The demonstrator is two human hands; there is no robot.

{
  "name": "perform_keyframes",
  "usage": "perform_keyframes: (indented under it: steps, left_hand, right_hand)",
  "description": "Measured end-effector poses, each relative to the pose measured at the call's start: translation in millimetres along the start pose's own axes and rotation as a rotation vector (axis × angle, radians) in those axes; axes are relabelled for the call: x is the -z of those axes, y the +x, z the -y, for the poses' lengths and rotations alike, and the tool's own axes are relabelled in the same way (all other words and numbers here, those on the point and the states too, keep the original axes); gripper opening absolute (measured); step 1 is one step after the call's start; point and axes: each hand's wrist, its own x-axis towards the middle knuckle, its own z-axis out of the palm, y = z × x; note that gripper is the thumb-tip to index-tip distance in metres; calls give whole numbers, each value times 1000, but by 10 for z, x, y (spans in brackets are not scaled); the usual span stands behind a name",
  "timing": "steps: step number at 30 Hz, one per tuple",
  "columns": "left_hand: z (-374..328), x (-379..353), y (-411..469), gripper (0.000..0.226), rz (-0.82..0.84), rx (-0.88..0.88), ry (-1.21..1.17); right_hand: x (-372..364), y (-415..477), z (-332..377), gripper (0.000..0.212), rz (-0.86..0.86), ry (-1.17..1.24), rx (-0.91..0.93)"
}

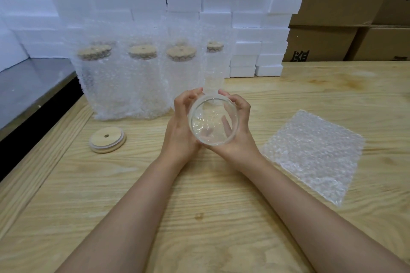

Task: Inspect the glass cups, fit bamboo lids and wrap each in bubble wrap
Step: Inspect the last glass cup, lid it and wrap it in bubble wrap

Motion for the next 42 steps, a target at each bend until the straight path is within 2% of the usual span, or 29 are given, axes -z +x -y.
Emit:
perform_keyframes:
  steps: [3, 6, 12, 18, 24, 28, 32, 35, 39, 42]
  left_hand:
    - [18, -3, 6, 83, 6, 3, 32]
    - [34, 3, 4, 85, 1, 15, 46]
    - [73, 4, -11, 85, 10, -17, 65]
    - [2, -5, -20, 77, 43, 71, -21]
    - [-23, -9, 11, 80, 51, 55, -20]
    - [-4, -15, 22, 73, 43, 34, -36]
    - [33, -6, -6, 82, 29, 6, -52]
    - [-9, -8, -7, 80, 45, 25, -62]
    - [-42, -24, -12, 99, 79, 90, -70]
    - [-78, -37, -11, 104, 78, 122, -93]
  right_hand:
    - [12, -11, 32, 90, 12, 46, -42]
    - [57, -5, 38, 97, 7, 63, -77]
    - [123, -9, 48, 85, -6, 56, -116]
    - [121, -1, 133, 81, -50, -71, -95]
    - [89, 3, 198, 85, -78, -160, -40]
    - [109, 0, 167, 84, -51, -160, -10]
    - [165, 6, 128, 84, -15, -127, -38]
    - [197, 35, 137, 83, -32, -71, -88]
    - [239, 53, 132, 86, -78, -6, -117]
    - [240, 62, 154, 82, -110, 62, -138]
